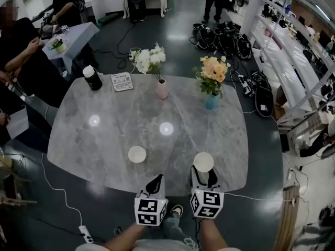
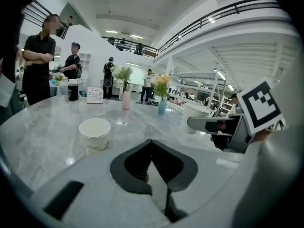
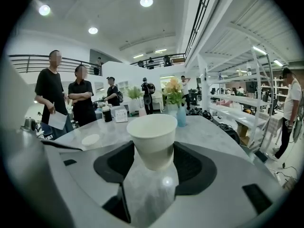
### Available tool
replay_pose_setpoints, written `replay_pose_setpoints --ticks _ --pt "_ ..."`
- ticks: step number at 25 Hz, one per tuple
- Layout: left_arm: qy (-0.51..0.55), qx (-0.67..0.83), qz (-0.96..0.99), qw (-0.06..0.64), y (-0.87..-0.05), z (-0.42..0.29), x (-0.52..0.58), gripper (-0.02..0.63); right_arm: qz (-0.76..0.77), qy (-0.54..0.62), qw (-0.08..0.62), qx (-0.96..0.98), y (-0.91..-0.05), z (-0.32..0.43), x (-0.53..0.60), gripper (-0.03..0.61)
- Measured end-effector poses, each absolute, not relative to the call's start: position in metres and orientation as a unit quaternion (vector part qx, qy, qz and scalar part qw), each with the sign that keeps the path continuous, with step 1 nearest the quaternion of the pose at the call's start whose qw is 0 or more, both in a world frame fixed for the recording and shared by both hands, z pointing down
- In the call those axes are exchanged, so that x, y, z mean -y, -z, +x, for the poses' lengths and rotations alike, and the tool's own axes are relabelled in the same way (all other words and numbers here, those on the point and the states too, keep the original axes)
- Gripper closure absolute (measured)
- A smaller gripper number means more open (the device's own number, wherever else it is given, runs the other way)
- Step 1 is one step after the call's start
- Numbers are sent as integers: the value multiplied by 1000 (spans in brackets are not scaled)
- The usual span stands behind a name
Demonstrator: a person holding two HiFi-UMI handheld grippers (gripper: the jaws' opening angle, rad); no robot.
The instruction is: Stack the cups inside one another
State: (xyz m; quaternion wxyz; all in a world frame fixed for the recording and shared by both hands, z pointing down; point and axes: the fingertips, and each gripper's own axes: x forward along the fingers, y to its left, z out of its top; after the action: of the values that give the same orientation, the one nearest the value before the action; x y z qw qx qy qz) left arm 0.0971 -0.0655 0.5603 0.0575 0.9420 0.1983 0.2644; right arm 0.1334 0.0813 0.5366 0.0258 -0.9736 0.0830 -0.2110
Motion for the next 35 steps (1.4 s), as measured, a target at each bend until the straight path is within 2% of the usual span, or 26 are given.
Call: replay_pose_setpoints --ticks 16,35 --pt "-227 -64 968 87 -532 82 203 617 -958 190 3 -215 -505 151 62 341" --pt "-233 10 966 110 -541 64 296 617 -935 203 -9 -290 -517 152 172 341"
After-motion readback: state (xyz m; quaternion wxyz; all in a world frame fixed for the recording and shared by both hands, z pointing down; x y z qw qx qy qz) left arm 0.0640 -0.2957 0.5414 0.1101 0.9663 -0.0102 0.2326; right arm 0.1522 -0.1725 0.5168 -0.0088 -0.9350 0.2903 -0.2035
